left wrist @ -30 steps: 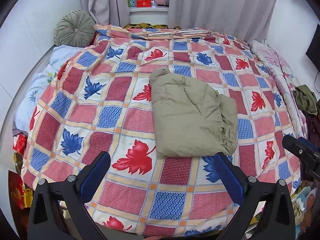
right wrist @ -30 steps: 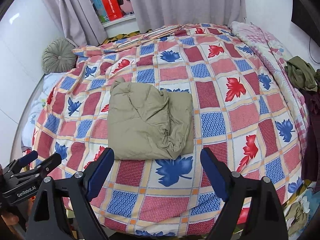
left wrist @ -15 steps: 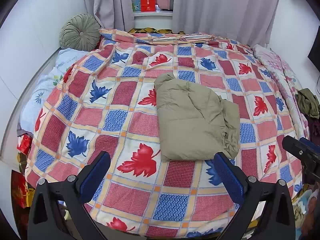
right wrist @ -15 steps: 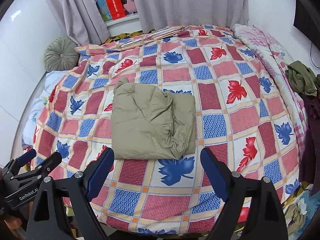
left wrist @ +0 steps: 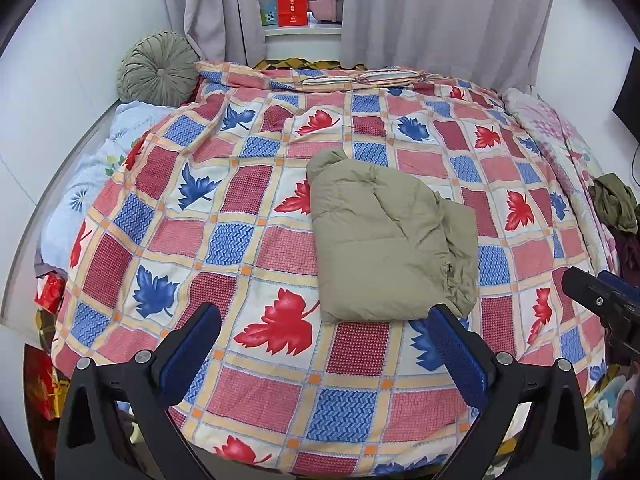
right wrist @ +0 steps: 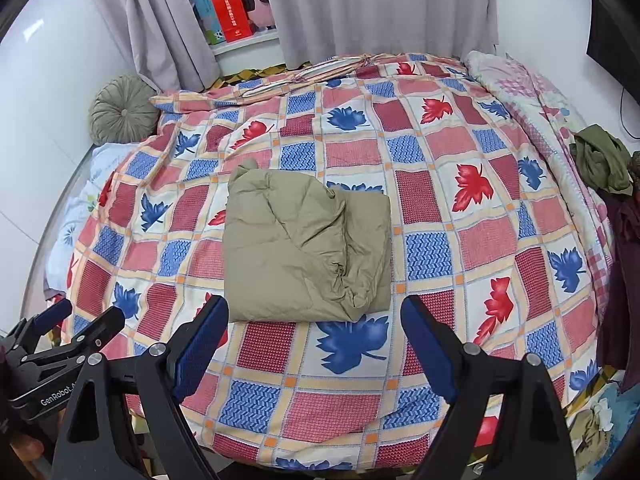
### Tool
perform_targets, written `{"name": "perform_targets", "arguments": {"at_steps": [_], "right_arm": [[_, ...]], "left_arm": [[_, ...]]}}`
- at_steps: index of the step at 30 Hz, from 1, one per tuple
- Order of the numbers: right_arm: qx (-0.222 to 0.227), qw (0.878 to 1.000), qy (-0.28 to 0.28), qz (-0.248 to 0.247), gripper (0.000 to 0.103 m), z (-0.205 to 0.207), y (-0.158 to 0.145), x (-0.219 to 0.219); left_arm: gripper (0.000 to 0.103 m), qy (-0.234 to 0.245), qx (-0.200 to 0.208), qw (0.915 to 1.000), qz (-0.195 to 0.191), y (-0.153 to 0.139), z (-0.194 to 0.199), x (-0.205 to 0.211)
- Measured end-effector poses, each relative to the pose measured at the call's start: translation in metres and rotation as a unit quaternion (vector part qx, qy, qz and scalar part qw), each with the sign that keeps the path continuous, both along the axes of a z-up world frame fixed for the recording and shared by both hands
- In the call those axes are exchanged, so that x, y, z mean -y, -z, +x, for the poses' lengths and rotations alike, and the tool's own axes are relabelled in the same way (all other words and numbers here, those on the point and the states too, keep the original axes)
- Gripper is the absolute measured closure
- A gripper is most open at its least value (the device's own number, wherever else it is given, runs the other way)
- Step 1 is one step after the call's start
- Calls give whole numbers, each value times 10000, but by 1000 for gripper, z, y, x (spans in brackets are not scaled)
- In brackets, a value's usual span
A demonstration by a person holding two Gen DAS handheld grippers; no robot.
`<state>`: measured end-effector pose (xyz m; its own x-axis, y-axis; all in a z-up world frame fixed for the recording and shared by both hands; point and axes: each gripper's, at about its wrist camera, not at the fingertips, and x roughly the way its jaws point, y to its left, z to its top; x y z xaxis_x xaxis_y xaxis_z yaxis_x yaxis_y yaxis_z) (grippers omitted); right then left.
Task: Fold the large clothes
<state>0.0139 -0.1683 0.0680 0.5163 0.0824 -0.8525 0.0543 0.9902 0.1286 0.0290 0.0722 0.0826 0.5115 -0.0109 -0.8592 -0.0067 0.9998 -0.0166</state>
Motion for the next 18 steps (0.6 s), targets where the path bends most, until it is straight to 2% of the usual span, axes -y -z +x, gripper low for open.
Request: {"name": "perform_targets", "arguments": {"at_steps": [18], "right_arm": [[3, 10000, 2, -1, 13, 0, 0, 0]], "left_arm": [[0, -26, 10, 10000, -2, 0, -2, 2]]}}
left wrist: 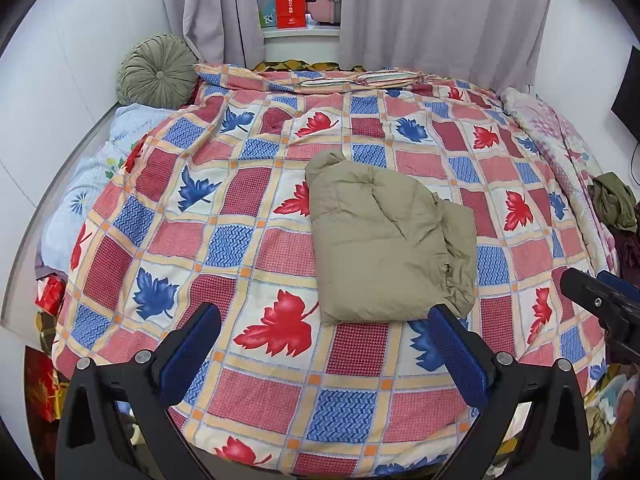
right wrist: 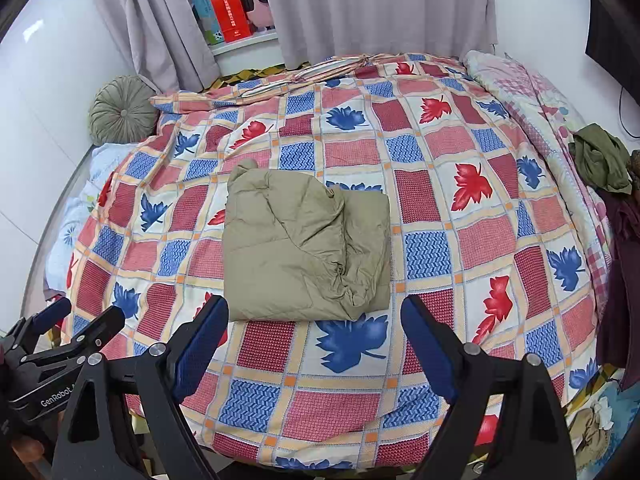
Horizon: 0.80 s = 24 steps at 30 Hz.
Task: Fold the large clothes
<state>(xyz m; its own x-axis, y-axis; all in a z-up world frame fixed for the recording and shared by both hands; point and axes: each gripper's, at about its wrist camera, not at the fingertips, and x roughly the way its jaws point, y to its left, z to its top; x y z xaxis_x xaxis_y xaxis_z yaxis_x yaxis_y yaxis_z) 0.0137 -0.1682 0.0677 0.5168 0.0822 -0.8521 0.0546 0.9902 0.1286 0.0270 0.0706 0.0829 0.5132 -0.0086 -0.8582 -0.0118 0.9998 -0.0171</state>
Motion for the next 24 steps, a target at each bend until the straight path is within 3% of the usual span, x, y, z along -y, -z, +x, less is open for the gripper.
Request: {"name": "perform_targets", "arguments": {"at_steps": [24], "right_arm": [[4, 10000, 3, -3, 13, -1, 0, -1]], "left_arm": [[0, -6, 8, 10000, 8, 0, -1, 0]]}}
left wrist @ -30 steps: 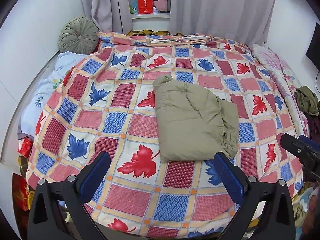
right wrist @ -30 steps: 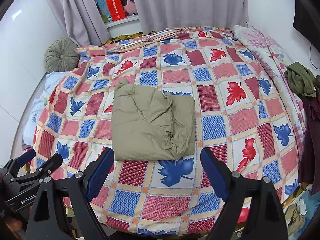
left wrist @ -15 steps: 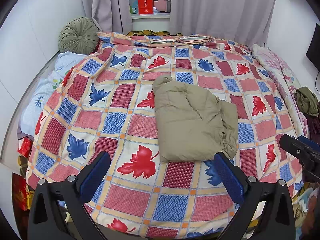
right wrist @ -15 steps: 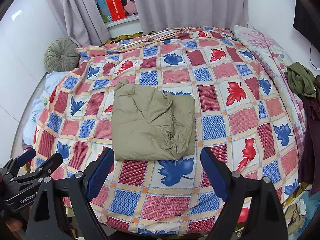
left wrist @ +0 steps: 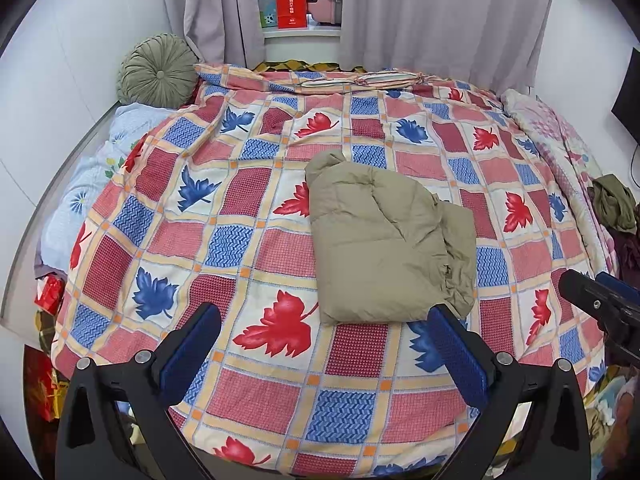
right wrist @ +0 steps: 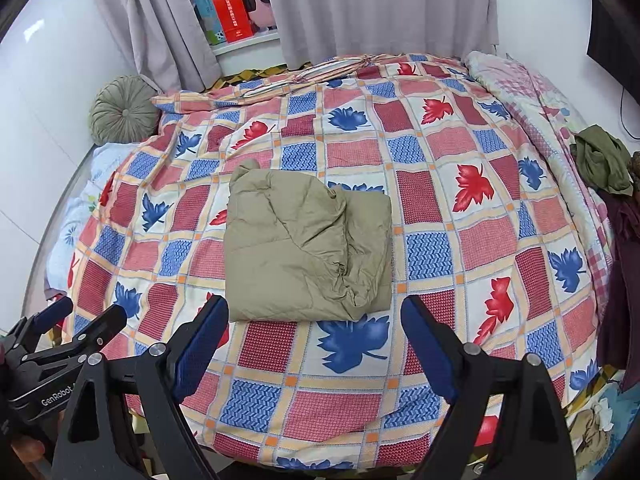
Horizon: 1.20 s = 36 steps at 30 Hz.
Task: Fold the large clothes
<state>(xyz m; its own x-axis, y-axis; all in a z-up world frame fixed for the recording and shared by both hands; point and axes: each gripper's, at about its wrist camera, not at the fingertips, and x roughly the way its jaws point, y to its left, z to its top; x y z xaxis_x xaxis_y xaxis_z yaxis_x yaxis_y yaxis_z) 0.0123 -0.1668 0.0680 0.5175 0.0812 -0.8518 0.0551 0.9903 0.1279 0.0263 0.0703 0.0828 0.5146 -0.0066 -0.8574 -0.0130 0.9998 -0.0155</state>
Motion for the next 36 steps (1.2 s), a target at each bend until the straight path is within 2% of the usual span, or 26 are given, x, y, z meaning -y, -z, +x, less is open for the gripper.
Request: {"name": "perform_targets", "arguments": {"at_steps": [36], "right_arm": [[-4, 10000, 16, 8, 13, -2, 0, -2]], "left_arm": [[0, -15, 14, 10000, 1, -1, 0, 2]]}}
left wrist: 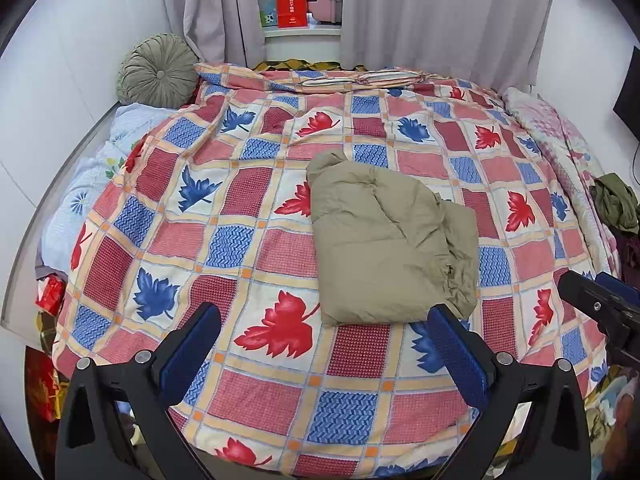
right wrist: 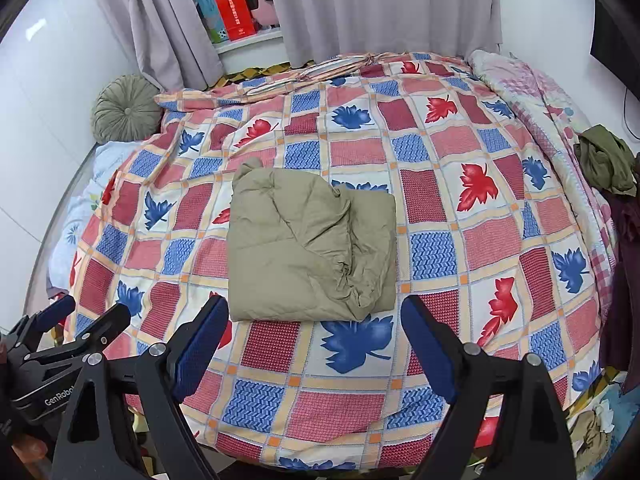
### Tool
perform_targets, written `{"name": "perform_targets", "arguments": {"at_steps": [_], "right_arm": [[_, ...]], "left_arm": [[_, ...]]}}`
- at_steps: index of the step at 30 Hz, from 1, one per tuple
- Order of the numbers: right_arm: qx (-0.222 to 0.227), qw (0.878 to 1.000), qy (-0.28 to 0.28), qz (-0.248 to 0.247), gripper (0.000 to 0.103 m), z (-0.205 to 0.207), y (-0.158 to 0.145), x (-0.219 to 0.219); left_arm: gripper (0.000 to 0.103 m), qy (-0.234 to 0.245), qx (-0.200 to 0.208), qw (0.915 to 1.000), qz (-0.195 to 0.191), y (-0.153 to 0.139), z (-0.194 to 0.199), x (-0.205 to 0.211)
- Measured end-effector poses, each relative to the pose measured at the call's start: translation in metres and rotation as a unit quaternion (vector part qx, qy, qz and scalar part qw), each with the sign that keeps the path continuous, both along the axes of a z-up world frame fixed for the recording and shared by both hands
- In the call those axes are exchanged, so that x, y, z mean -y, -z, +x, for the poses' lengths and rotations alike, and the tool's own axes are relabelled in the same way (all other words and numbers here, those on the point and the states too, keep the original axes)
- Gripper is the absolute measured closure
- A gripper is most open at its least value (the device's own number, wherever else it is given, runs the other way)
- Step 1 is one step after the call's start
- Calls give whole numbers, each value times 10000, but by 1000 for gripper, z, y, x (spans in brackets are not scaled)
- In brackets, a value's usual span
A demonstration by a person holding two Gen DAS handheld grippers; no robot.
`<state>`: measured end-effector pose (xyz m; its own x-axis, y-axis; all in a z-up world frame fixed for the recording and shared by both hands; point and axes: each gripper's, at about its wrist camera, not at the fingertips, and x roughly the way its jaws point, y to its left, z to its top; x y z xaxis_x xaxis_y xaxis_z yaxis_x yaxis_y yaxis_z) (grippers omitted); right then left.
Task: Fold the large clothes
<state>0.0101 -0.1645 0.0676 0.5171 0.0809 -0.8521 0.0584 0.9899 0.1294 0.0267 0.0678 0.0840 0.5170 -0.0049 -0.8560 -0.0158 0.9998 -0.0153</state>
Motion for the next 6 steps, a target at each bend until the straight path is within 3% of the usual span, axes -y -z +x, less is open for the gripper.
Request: {"name": "perform_targets", "arguments": {"at_steps": [6], "right_arm": [[4, 10000, 6, 5, 13, 0, 0, 0]], "left_arm": [[0, -2, -6, 10000, 8, 1, 0, 0]]}}
